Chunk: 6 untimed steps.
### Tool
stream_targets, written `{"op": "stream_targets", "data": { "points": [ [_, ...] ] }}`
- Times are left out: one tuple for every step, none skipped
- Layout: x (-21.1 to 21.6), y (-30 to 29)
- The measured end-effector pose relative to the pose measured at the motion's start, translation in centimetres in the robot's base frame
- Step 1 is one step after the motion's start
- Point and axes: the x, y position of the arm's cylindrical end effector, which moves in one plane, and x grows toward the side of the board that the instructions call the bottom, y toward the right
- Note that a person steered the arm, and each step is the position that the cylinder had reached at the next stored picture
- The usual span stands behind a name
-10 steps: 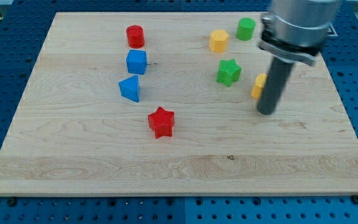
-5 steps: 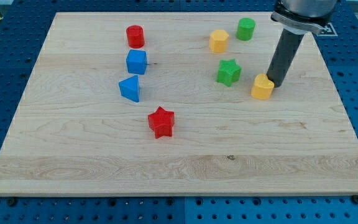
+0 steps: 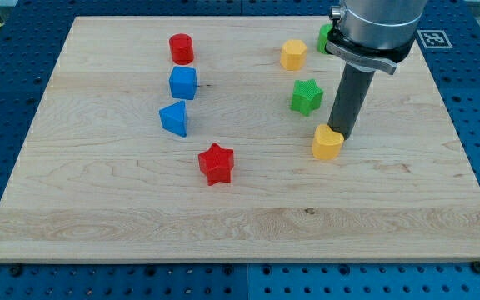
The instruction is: Push yellow heart below the green star
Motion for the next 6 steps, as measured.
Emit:
{"op": "stream_targets", "data": {
  "points": [
    [-0.1,5.5],
    [-0.3,10.7],
    [-0.3,10.7],
    [-0.1,10.7],
    [1.3,11.0],
    [4.3,9.6]
  ]
}}
